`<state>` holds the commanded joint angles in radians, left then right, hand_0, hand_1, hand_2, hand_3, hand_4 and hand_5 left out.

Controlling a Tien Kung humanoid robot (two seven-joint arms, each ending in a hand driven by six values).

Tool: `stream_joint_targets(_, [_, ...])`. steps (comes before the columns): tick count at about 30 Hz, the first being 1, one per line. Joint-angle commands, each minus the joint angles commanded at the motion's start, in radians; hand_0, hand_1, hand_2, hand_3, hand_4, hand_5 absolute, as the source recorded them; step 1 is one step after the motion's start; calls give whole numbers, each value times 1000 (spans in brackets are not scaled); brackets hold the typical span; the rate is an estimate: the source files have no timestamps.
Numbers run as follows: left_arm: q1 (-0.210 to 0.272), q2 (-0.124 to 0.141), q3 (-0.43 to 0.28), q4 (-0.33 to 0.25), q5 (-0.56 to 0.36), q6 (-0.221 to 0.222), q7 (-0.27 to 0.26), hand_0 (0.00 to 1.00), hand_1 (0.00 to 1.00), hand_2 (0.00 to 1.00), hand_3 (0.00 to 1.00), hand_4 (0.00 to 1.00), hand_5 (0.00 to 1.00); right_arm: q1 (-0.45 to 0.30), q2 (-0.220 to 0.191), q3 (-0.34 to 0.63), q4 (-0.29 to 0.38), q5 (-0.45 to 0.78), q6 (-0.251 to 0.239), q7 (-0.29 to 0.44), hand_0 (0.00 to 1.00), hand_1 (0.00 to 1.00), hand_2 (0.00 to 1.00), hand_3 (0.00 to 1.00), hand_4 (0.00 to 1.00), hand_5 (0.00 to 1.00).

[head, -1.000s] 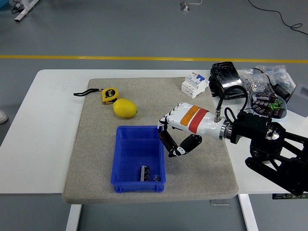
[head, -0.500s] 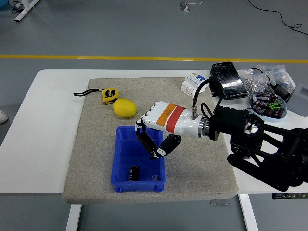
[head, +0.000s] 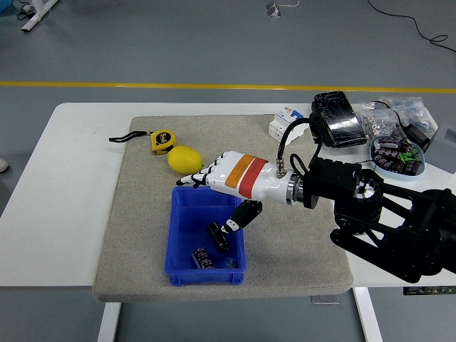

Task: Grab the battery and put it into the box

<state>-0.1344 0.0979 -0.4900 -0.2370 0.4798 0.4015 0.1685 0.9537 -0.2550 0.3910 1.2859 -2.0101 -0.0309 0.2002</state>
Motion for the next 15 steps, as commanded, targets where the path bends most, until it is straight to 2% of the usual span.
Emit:
stream_joint_targets(4, [1, 0, -2, 0, 3, 0, 1, 569, 535, 595, 572, 632, 572, -6, -5, 37, -1, 3, -5, 0, 533, 578, 737, 953, 966, 358])
stream_joint_targets(8, [2, 0, -7, 1, 9, -1, 3, 569, 536, 595, 571, 632, 570, -21, -22, 110, 5, 31, -30, 5, 532, 588, 739, 948, 977, 384])
stream_joint_targets(11, [1, -3, -11, 3, 8, 2, 3, 569, 536, 595, 571, 632, 570, -42, -56, 165, 17, 74, -102, 14, 532, 588, 739, 948, 977, 384])
stream_joint_targets(12, [0, -3, -11, 3, 7, 2, 2, 572, 532, 594, 572, 633, 570, -51, -69, 179, 18, 88, -124, 18, 723, 768, 860, 921, 970, 395])
stream_joint_targets(15, [-2, -4, -12, 4, 7, 2, 2, 572, 532, 594, 572, 633, 570, -80, -103, 215, 10, 162, -170, 33, 723, 768, 860, 921, 970, 395])
